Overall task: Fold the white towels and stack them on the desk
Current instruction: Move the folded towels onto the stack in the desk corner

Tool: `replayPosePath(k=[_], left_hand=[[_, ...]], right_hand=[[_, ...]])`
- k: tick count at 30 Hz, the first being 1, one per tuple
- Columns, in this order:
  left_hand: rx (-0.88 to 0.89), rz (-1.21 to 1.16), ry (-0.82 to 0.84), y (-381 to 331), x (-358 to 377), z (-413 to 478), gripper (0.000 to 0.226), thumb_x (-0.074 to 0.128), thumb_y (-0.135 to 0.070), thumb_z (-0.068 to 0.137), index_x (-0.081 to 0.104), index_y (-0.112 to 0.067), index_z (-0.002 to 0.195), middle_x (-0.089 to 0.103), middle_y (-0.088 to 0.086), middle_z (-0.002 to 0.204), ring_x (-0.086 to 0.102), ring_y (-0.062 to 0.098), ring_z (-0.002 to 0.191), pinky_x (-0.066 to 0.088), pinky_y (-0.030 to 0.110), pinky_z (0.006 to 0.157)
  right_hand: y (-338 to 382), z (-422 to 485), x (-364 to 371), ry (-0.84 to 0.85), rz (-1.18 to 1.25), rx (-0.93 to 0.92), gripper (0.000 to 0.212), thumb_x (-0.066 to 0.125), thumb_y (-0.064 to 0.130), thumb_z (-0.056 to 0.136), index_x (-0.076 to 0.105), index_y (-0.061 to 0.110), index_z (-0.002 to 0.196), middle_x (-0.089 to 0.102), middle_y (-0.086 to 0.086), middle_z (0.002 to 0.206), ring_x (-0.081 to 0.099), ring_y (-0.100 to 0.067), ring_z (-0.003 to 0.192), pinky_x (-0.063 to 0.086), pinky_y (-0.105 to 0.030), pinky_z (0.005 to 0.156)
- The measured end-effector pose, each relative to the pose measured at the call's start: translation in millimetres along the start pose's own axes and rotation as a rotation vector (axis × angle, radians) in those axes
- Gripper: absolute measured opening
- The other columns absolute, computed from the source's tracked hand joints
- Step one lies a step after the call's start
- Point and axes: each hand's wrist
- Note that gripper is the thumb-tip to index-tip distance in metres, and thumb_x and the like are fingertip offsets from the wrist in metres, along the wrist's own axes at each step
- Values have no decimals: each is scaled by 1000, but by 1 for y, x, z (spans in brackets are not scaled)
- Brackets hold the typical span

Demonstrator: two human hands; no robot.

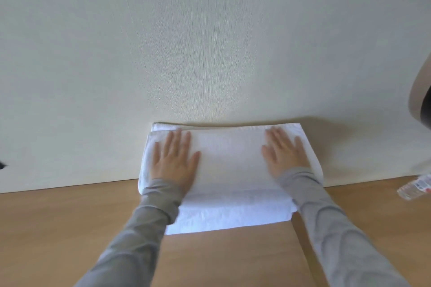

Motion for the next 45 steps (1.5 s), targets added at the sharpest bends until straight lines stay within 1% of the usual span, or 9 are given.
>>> replayPosePath(k=[4,9,13,16,22,29,33,36,45], left_hand=[[-40,-58,85,39,1,4,63,10,-52,95,-8,-28,150,-15,-13,158,-14,10,145,-5,37,119],[-34,-47,85,35,-2,4,62,10,-51,96,-9,-28,150,-16,-12,158,-14,10,145,-7,37,119],[-9,69,49,29,-19,3,62,16,-49,98,3,-20,152,-5,-5,160,-6,15,147,-5,39,119],[13,168,13,17,-39,2,61,17,-47,99,7,-17,152,1,-1,161,-1,15,147,-2,38,119],[34,149,-53,5,-88,-13,61,15,-48,99,4,-19,152,0,-3,160,-2,14,147,-3,39,120],[-58,169,-123,46,-138,-43,62,18,-50,98,8,-20,152,2,-4,160,1,14,147,0,39,120],[-144,201,-159,92,-169,-71,64,22,-54,97,14,-20,151,7,-4,160,6,15,147,5,41,119],[-211,206,-181,133,-194,-96,63,21,-53,97,13,-21,151,6,-4,160,5,14,147,4,41,119],[-411,183,-275,290,-269,-218,61,20,-50,99,11,-21,151,5,-5,160,3,13,147,1,40,120]], right_hand=[[-46,1,1,105,21,34,54,17,38,100,7,22,150,-3,8,158,-6,-5,144,-4,-34,117],[-39,4,2,118,-28,69,54,15,40,100,4,22,150,-4,8,158,-5,-7,145,-5,-37,117],[-30,2,-16,133,-156,64,58,11,41,99,2,16,150,-5,3,159,-5,-10,146,-6,-38,117],[-8,3,-36,81,-66,43,56,19,36,101,9,11,150,3,-5,159,0,-15,146,-5,-35,117],[61,1,-81,-21,18,-160,57,21,35,101,9,8,149,10,-7,158,4,-18,146,0,-34,119],[136,-1,-126,-98,40,-288,56,24,34,101,13,6,148,18,-10,156,11,-21,145,4,-36,118],[192,-9,-144,-144,41,-434,52,26,31,101,19,6,147,27,-12,153,18,-21,143,5,-35,117],[240,-18,-156,-178,31,-505,50,28,30,101,23,6,145,30,-11,151,20,-21,142,8,-36,116],[442,-91,-170,-244,62,-745,49,26,31,101,26,6,143,32,-9,150,22,-22,142,11,-37,116]])
Point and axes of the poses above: each hand's wrist, its own z-axis towards the middle knuckle, its own x-axis out of the palm, y = z × x
